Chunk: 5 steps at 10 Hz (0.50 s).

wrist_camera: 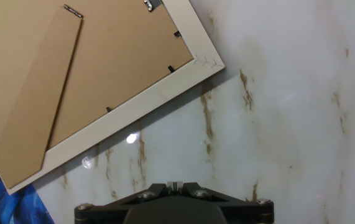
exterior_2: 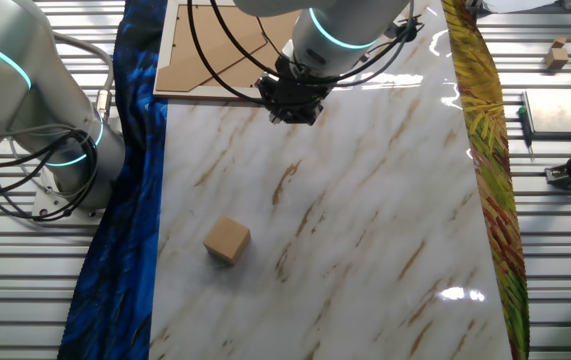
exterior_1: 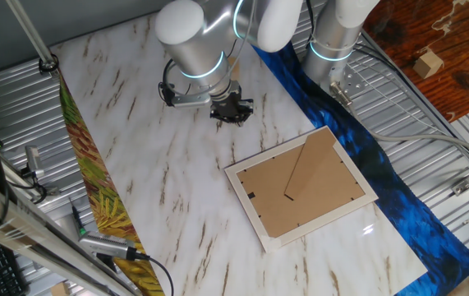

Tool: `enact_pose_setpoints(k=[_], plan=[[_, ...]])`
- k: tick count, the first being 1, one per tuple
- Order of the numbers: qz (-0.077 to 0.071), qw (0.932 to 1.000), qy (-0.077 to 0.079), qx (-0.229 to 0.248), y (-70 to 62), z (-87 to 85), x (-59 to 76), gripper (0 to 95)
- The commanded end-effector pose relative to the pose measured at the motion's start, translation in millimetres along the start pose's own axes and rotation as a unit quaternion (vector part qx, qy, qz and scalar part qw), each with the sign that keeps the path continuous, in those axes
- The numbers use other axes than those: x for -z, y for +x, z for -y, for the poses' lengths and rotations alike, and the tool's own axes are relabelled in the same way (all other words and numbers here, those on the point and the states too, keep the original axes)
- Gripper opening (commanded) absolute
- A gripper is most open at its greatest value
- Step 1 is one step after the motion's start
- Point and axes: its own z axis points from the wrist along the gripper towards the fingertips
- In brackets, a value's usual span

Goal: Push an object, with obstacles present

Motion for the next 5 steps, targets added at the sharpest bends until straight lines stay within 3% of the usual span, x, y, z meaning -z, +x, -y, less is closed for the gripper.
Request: enact_pose_setpoints(k=[1,5], plan=[[0.0,1.0,0.0,0.0,-0.1,-0.6,0.4,0.0],[-0.001,1.0,0.0,-0.002,-1.2,-1.6,0.1,0.0]])
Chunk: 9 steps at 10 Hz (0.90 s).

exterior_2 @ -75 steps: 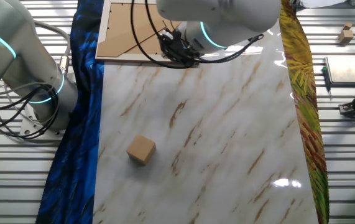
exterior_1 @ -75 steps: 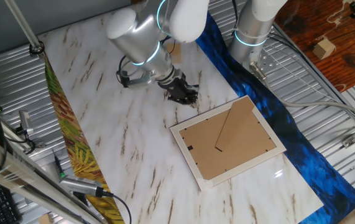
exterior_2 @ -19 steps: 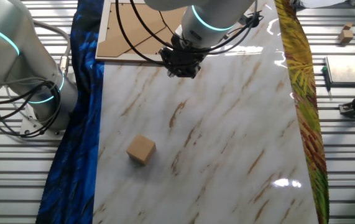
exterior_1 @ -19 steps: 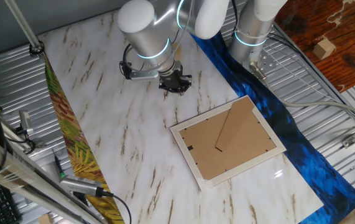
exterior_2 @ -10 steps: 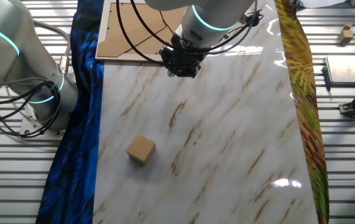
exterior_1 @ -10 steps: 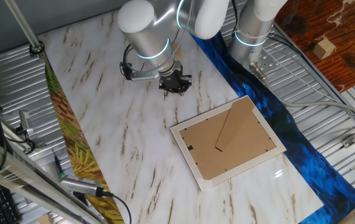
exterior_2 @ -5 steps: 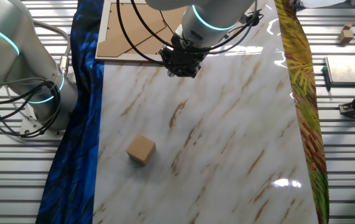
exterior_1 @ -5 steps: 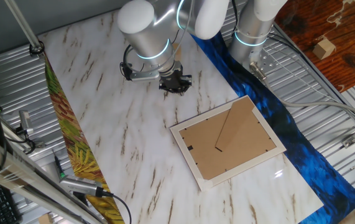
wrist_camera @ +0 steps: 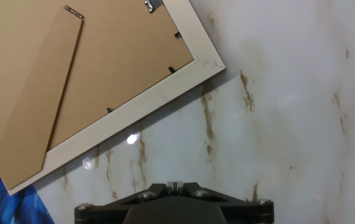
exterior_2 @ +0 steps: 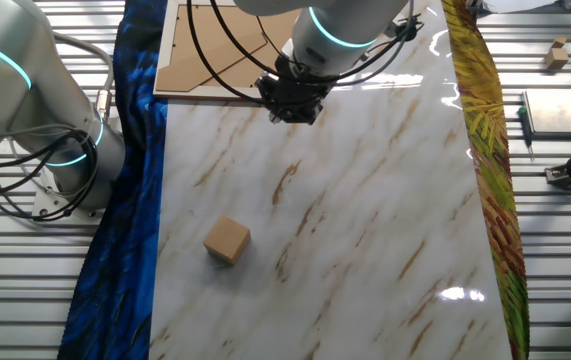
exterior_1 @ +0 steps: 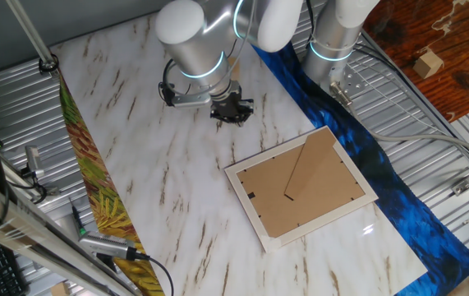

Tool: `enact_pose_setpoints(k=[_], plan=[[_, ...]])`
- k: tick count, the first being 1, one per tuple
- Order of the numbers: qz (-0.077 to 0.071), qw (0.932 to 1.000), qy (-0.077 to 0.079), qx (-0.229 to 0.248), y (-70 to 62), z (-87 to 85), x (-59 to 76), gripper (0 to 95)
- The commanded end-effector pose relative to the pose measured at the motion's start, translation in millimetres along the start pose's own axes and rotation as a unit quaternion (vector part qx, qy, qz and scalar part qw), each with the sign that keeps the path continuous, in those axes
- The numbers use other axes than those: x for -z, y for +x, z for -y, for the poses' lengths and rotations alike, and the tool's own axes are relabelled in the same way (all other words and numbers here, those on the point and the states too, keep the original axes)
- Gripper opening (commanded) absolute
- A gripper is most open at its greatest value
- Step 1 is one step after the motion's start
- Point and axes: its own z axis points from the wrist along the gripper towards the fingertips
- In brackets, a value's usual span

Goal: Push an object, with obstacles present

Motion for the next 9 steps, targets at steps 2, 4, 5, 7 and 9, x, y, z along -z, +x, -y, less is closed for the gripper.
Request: enact_pose_setpoints(k=[2,4,5,7,9], plan=[[-0.003,1.0,0.001,0.002,0.4,0.6,-0.1,0.0],[-0.004,1.0,0.002,-0.005,0.4,0.5,-0.1,0.0],[0.0,1.0,0.0,-0.007,0.4,0.5,-0.1,0.0],[0.016,0.9998,-0.01,-0.012,0.4,0.5,-0.1,0.0],[0.022,0.999,-0.01,-0.038,0.4,0.5,-0.1,0.0]])
